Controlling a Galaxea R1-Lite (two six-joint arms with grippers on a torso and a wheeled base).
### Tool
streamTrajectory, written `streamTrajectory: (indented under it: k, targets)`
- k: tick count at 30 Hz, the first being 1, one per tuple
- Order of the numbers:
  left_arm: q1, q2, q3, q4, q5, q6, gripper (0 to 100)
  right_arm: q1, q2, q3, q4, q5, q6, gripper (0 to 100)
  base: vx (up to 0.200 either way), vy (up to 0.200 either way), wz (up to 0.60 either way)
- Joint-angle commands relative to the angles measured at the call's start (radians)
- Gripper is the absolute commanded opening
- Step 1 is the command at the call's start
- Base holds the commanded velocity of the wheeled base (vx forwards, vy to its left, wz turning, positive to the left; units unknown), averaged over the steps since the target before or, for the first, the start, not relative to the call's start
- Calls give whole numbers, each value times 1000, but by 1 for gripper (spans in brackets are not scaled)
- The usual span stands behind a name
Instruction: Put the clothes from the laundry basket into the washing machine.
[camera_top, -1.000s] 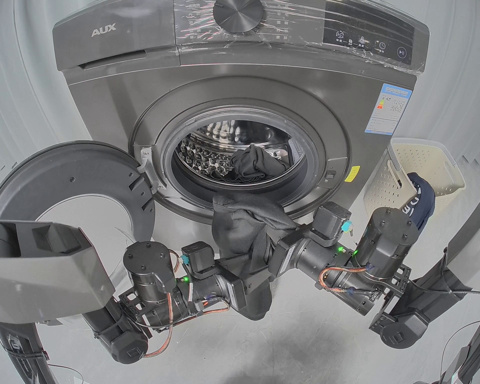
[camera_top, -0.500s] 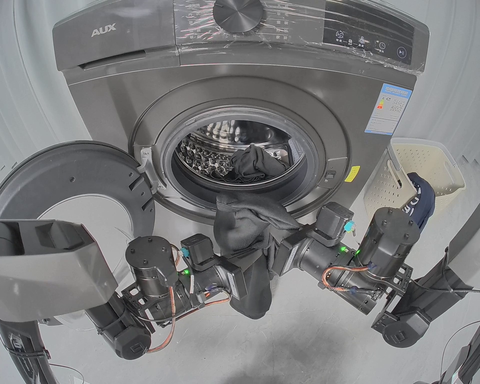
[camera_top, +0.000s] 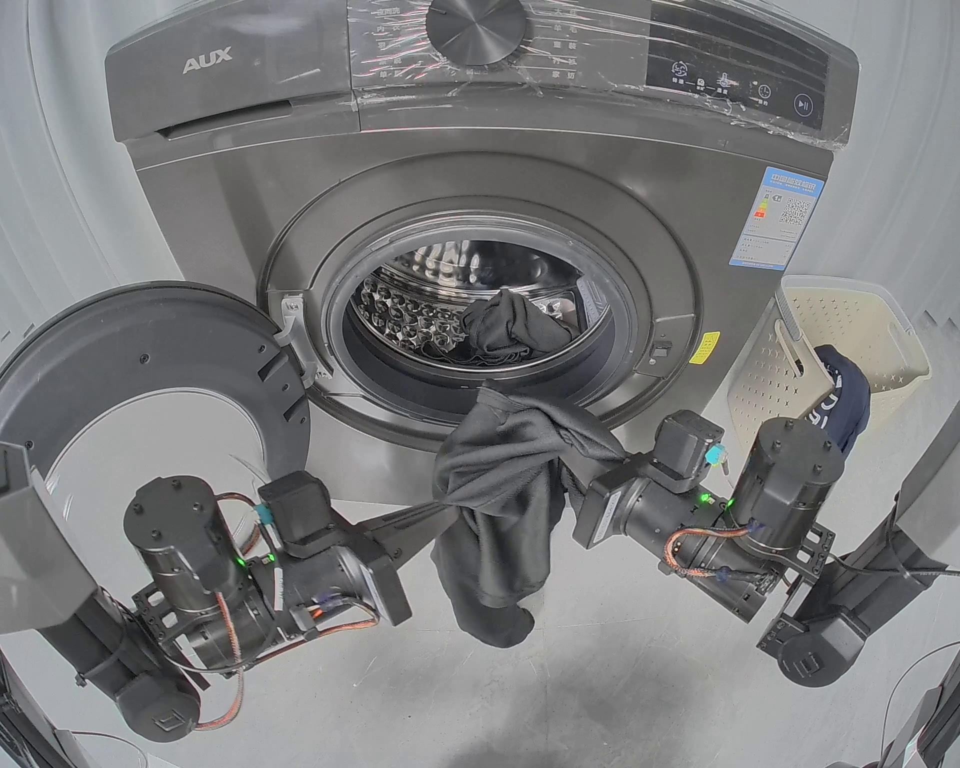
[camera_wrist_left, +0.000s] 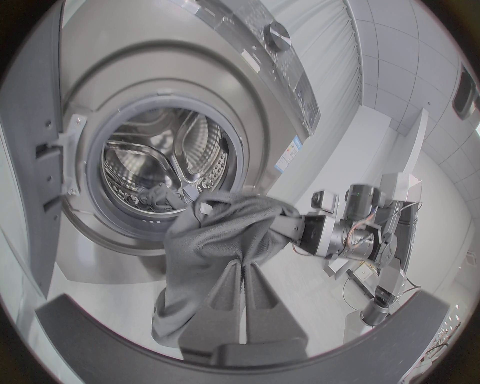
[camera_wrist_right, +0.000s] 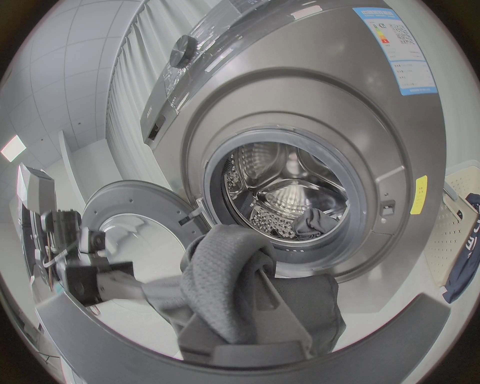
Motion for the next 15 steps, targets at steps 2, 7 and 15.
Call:
streamTrajectory:
  k: [2, 7, 15]
  targets:
    - [35, -105, 26, 4, -1, -1, 0, -21, -10, 46, -1, -1, -2, 0, 0, 0, 0]
    - [67, -131, 29, 7, -1, -3, 0, -30, -21, 79, -1, -1, -5, 0, 0, 0, 0]
    - [104, -145, 49, 7, -1, -3, 0, -68, -27, 87, -1, -1, -6, 0, 0, 0, 0]
